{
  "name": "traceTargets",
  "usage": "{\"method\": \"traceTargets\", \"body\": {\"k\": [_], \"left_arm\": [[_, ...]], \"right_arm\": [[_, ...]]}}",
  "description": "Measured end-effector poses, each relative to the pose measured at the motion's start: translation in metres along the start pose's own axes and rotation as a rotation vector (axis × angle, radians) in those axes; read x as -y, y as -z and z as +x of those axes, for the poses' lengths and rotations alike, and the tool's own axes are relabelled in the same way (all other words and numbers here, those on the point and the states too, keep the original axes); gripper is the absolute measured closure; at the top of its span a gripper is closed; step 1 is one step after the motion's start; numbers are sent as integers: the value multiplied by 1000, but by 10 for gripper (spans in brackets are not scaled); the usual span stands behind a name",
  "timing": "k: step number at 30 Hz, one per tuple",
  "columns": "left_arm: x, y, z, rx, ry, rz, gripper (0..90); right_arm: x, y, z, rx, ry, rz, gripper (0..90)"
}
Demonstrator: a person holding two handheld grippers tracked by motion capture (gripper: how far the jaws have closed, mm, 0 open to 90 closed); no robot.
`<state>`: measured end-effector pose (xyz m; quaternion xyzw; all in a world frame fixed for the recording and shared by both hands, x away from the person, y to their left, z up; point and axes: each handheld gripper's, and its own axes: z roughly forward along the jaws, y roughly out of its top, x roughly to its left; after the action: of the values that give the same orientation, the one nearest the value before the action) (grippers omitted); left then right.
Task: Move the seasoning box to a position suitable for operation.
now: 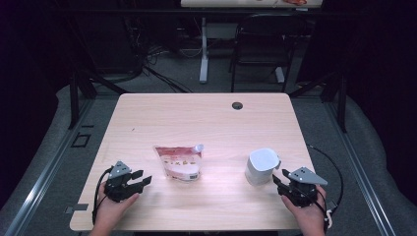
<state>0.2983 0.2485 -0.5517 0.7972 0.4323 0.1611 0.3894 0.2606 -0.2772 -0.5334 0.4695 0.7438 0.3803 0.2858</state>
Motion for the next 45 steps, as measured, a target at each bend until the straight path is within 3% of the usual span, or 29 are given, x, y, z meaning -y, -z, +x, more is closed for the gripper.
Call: {"method": "traceTargets", "body": {"k": [2,5,9,13,19,21,23,29,33,35,38,45], "left_arm": [[0,-1,0,-1,0,8,558],[1,-1,2,-1,26,9,564],[0,0,7,-3,61,-2,580],[2,2,12,-13,79,-6,605],[6,12,18,-12,147,-56,614],[7,13,19,-7,155,-64,602],[8,15,21,-19,171,-67,592],[10,16,21,-37,176,-67,555],[10,15,20,-37,166,-61,560],[10,15,20,-33,165,-61,569],[11,15,21,-37,165,-70,569],[13,14,23,-25,164,-73,579]], "right_arm": [[3,-1,-3,-20,-42,-10,614],[5,1,-7,-14,-83,-30,618],[9,-4,-15,-17,-93,-3,636],[8,-8,-21,-27,-130,-17,642],[1,-24,-22,-38,-92,-11,636],[0,-28,-22,-24,-77,2,630],[1,-29,-23,-2,-83,-19,612],[-2,-30,-33,9,-100,-48,641],[-5,-34,-39,-45,-111,-56,724],[-6,-37,-37,-57,-84,-43,740],[-8,-40,-33,-36,-45,-30,729],[-9,-47,-33,-40,-37,-23,701]]}}
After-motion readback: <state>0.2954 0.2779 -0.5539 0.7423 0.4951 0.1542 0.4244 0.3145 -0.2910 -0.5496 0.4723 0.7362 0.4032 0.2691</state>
